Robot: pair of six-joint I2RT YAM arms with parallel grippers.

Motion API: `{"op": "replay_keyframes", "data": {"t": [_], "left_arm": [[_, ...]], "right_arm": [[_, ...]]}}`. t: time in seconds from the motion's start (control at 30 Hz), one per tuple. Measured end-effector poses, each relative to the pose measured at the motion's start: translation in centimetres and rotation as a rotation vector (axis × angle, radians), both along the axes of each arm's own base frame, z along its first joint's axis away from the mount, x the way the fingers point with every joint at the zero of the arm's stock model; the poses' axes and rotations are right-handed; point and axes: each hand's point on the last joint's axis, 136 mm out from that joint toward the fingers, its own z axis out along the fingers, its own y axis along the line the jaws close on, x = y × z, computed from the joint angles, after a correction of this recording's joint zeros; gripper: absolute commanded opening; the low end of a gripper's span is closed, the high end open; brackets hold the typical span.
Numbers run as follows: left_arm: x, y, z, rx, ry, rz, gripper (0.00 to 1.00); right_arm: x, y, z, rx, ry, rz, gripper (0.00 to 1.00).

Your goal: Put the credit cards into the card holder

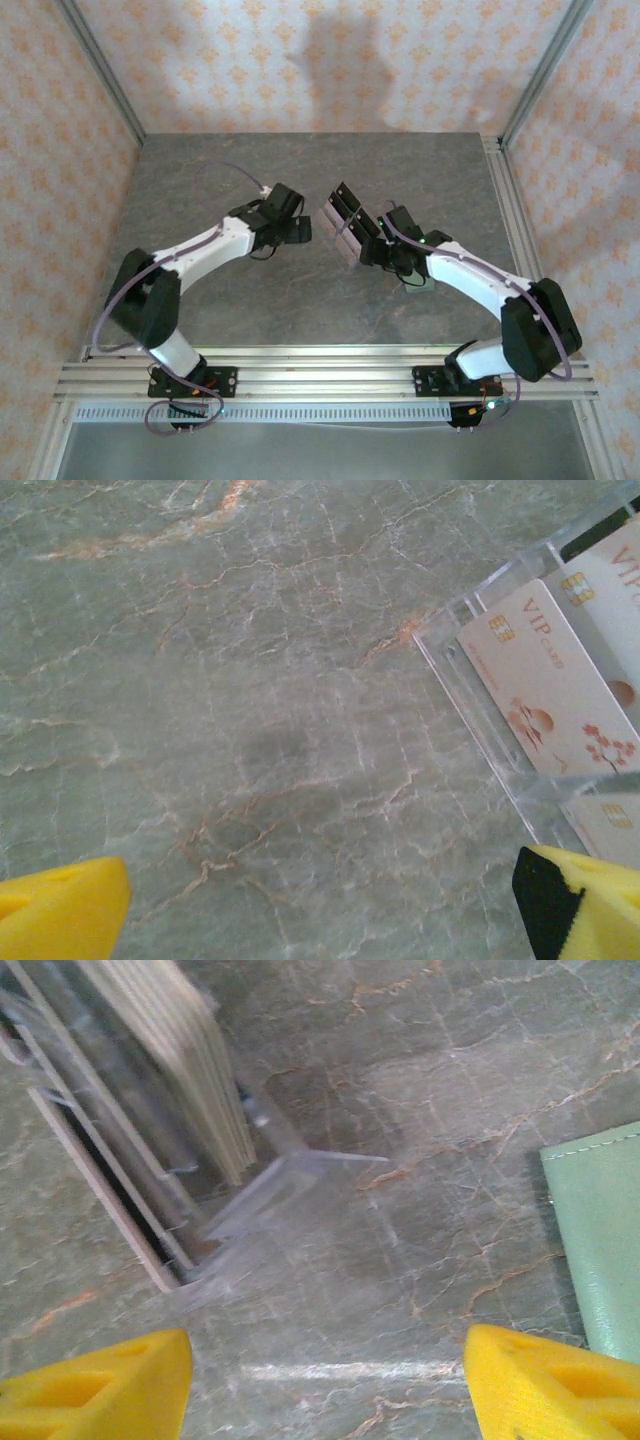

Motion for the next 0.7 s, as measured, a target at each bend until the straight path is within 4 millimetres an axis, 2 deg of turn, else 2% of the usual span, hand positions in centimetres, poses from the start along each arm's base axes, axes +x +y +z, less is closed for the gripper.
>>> {"op": "replay_keyframes", "data": {"t": [0.2,0.4,0.6,0.7], "left_arm": [[2.3,-0.9,-2.7,0.091,0.066,0.013,1.0],[4.0,-1.8,-4.7,0.143,0.108,0.006,1.0],[4.9,-3.1,-5.6,0.164,0.127,-0.024,1.0],[5.4,-3.7,-5.6,0.165,0.121,-0.034,1.0]], "right_arm": [[0.5,-0.1,-1.9,-0.04,0.03,-0.01,0.64],[1.4,-0.1,-2.0,-0.057,0.014,-0.026,0.6],[2.8,-0.3,-1.9,-0.083,-0.014,-0.049,0.57],[3.4,-1.1,-1.9,-0.092,-0.024,-0.076,0.56]]}}
